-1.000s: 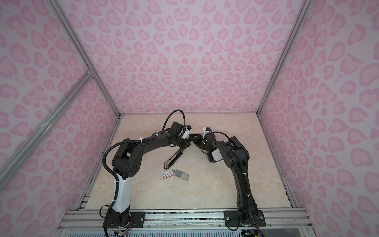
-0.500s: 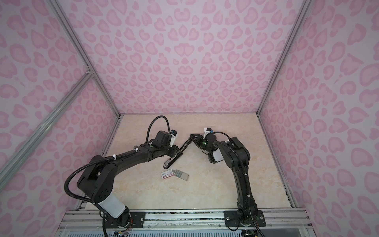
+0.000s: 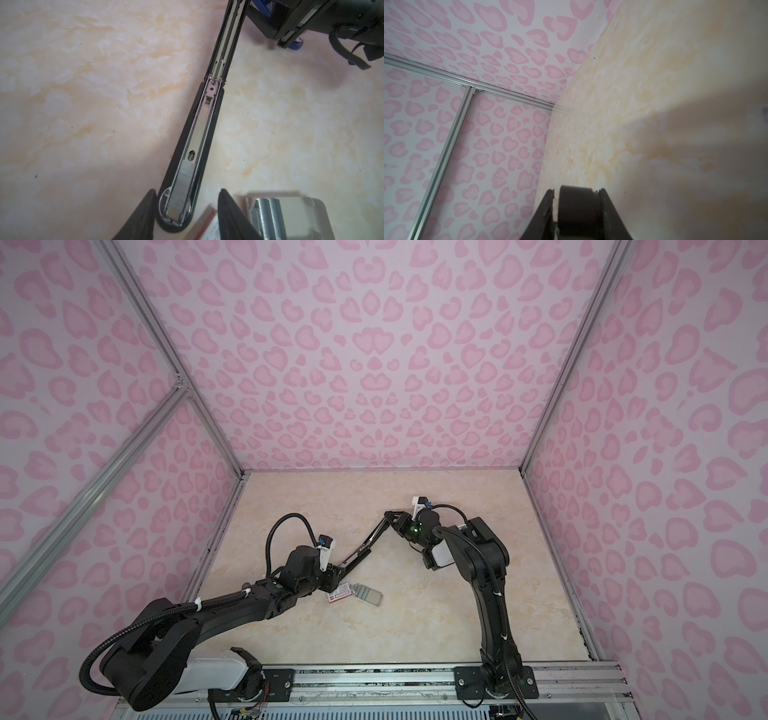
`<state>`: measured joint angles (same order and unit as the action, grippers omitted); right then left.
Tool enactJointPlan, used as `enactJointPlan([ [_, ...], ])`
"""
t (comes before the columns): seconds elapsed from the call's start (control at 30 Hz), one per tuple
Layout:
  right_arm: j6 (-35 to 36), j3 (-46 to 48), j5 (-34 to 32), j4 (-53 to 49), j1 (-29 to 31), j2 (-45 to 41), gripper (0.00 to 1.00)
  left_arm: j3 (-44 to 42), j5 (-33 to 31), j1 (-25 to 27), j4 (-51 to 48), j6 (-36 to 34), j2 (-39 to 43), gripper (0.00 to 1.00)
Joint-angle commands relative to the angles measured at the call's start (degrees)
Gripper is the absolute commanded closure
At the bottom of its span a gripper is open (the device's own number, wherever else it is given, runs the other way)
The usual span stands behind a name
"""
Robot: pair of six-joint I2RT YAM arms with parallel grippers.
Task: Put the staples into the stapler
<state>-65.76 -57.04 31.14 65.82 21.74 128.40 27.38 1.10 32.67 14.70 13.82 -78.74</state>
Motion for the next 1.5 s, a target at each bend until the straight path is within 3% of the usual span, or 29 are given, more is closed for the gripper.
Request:
enactJointPlan([
  [0.0, 0.2, -0.3, 1.0, 1.1, 0.1, -0.3, 0.7, 0.0, 0.8, -0.4, 4.4, 0.2, -1.3, 0.5],
  [0.4, 0.3, -0.8, 0.8, 0.7, 0.1, -0.5, 0.7, -1.4, 2.3, -0.4, 4.7, -0.1, -2.0, 0.63],
  [0.6, 0.5, -0.5, 0.6, 0.8, 0.1, -0.7, 0.7, -0.9, 2.7, -0.4, 4.7, -0.4, -3.3, 0.76],
  [0.93, 1.8, -0.4, 1.2, 0.3, 0.4, -2.1, 0.7, -0.7, 2.7, -0.3, 4.7, -1.1, -3.7, 0.84],
  [1.23, 8.5, 1.0, 0.8, -4.9, 1.8, -7.7, 0.7, 0.4, 2.9, -0.1, 4.4, -1.1, -3.6, 0.86],
  [1.47, 19.3, 1.5, -2.1, -15.8, 4.6, -13.3, 0.71, 0.9, 3.0, -0.1, 4.3, -1.0, -3.2, 0.87],
])
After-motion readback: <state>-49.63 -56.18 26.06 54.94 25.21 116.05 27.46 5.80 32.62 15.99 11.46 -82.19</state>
